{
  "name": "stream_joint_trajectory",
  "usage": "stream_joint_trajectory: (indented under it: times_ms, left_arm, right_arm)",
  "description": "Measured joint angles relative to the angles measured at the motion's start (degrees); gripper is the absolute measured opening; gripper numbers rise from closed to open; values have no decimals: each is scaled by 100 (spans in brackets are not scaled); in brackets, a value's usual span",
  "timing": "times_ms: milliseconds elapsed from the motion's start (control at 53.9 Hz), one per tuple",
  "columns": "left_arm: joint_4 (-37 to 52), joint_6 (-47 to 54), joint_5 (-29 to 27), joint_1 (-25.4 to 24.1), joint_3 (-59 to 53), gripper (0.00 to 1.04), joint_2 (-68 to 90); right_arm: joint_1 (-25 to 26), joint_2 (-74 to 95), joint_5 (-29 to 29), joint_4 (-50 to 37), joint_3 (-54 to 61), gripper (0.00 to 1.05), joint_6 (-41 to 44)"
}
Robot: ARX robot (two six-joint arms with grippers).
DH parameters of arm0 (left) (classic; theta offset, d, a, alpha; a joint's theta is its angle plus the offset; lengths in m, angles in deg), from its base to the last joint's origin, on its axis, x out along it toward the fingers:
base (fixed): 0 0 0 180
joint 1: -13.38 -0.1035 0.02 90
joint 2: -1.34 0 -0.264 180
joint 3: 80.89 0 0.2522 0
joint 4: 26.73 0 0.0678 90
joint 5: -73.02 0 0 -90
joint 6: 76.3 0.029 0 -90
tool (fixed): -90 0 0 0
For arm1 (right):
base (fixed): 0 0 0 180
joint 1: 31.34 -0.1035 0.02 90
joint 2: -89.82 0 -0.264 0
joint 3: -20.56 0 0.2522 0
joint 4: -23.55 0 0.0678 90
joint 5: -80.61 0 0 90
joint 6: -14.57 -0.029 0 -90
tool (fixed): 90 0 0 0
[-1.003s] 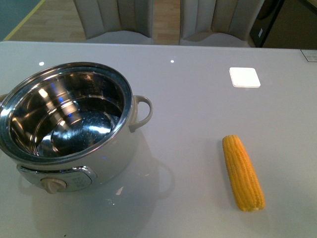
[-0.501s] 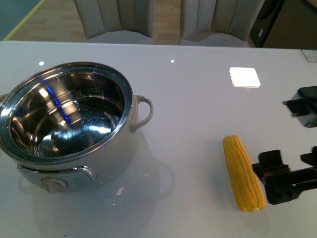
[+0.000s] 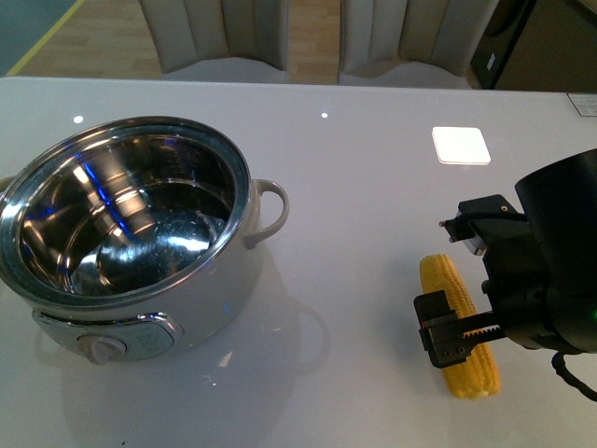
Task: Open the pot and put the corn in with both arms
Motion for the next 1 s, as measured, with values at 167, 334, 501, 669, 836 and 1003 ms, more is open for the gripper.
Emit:
stream_joint_trajectory:
  times_ms: [167, 334, 501, 669, 836, 1003]
  left_arm:
    - [0, 0, 0, 0, 0, 98, 0]
    - [0, 0, 0, 0, 0, 98, 0]
    - [0, 0, 0, 0, 0, 98, 0]
    - [0, 0, 0, 0, 0, 98, 0]
    - [0, 0, 0, 0, 0, 98, 0]
    - [0, 0, 0, 0, 0, 98, 0]
  right_arm:
    - [-81, 337, 2, 20, -131, 93, -13]
    - [-164, 426, 72, 22, -149, 70, -33]
    - [-177, 424, 118, 26, -149, 48, -33]
    - [-127, 205, 289, 157, -94, 34, -90]
    - [-87, -498, 599, 426, -57, 26, -417]
    - [-173, -1303, 870, 791, -157, 22, -822]
